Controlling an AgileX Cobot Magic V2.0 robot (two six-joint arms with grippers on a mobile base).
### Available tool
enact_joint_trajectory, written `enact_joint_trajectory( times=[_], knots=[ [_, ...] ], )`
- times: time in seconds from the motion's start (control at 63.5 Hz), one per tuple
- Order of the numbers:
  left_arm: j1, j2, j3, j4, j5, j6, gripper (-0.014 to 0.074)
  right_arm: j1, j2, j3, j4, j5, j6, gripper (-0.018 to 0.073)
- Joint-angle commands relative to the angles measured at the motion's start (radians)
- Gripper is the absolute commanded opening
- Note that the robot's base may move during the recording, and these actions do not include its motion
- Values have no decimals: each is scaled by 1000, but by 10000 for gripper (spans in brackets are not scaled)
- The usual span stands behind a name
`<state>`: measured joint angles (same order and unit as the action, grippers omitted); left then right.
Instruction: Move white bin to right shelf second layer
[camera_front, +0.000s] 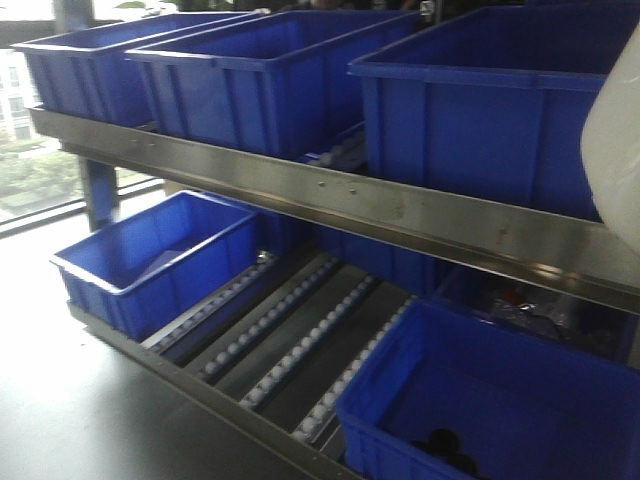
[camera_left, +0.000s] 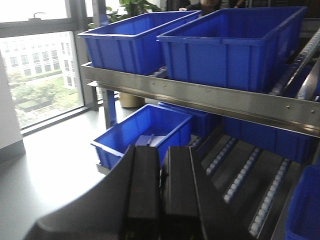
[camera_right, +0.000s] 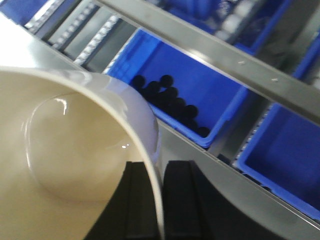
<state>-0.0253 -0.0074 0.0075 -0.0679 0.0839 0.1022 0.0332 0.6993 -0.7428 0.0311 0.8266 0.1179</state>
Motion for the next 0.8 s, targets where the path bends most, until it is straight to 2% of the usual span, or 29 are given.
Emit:
enact_joint_trajectory(
  times=[0.0, 0.788],
  knots=[
    [-4, -13, 37, -6, -84, -3, 85, -7, -2, -31, -2, -82, 2, 48],
    [-4, -13, 37, -6, -84, -3, 85, -7, -2, -31, -2, -82, 2, 48]
  ],
)
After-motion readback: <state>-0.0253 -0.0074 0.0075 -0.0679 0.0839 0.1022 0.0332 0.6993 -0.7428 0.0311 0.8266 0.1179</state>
